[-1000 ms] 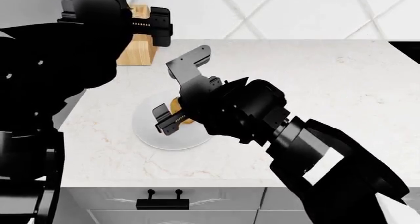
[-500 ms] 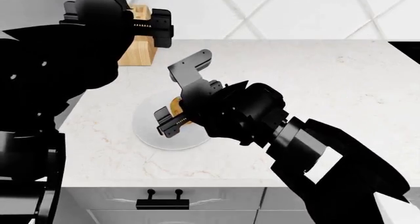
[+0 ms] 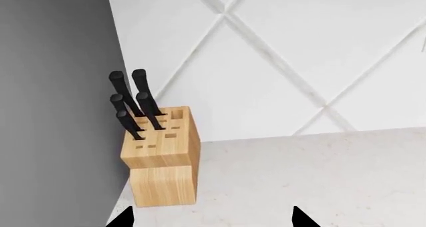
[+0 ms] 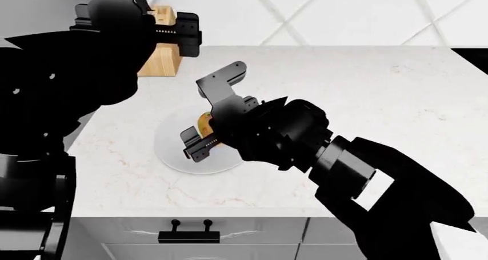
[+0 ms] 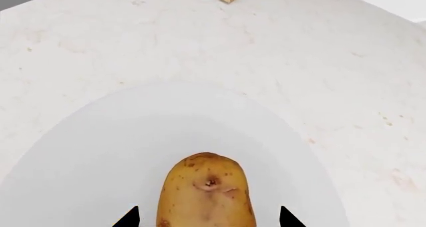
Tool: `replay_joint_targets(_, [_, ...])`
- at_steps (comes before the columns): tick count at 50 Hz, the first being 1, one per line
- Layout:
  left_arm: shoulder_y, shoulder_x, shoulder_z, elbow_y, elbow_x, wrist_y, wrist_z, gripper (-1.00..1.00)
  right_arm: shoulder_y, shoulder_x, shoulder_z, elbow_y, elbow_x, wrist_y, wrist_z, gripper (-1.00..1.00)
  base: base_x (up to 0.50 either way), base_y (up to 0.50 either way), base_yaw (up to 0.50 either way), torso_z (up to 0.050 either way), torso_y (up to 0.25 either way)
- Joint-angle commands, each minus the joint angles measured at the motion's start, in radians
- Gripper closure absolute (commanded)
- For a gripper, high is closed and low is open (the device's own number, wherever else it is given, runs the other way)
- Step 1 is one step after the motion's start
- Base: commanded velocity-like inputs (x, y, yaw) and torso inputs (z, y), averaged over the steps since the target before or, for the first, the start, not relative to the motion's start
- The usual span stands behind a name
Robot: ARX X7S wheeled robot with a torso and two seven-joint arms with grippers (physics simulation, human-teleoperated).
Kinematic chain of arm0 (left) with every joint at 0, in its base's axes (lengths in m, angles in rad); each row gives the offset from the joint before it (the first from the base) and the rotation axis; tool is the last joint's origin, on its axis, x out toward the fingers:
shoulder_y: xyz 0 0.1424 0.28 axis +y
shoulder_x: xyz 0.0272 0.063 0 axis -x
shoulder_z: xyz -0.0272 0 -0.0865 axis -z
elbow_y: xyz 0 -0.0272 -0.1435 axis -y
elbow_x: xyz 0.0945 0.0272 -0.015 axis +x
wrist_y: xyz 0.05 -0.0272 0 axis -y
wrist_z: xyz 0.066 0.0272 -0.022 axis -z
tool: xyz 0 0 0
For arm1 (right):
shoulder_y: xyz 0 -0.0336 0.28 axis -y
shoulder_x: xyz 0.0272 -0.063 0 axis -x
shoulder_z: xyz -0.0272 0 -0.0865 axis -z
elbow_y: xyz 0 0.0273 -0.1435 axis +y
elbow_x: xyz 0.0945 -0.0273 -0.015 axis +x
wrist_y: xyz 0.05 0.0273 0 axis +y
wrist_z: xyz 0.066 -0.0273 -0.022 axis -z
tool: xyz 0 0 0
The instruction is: Place the potato on the top rack of the oven.
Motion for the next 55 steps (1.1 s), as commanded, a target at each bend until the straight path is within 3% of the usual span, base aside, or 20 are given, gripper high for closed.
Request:
replay_joint_targets(1, [0.001, -0.003, 0.014, -0.024, 0.011, 0.024, 0.018, -1.00, 0.016, -0.004, -0.077, 0.035, 0.060, -0.053, -0.009, -1.00, 0.00, 0.00, 0.00, 0.000, 0.000])
replay_joint_targets(17, [-0.004, -0.002, 0.022, -0.034, 0.012, 0.034, 0.022, -1.00, 0.028, -0.002, -0.149, 0.041, 0.117, -0.093, -0.005, -1.00, 0.00, 0.00, 0.00, 0.000, 0.000])
replay_joint_targets(18, [-0.003, -0.002, 0.023, -0.035, 0.012, 0.035, 0.023, -1.00, 0.028, -0.002, -0.152, 0.042, 0.119, -0.095, 0.000, 1.00, 0.00, 0.00, 0.00, 0.000, 0.000])
replay_joint_targets(36, [0.003, -0.006, 0.019, -0.025, 0.001, 0.032, 0.011, -1.00, 0.043, 0.011, -0.187, 0.019, 0.158, -0.111, 0.025, 1.00, 0.00, 0.00, 0.00, 0.000, 0.000])
replay_joint_targets(55, [-0.011, 0.009, 0.037, -0.042, 0.004, 0.045, 0.020, -1.00, 0.072, 0.131, -0.155, -0.216, 0.160, -0.130, 0.181, 1.00, 0.00, 0.00, 0.00, 0.000, 0.000])
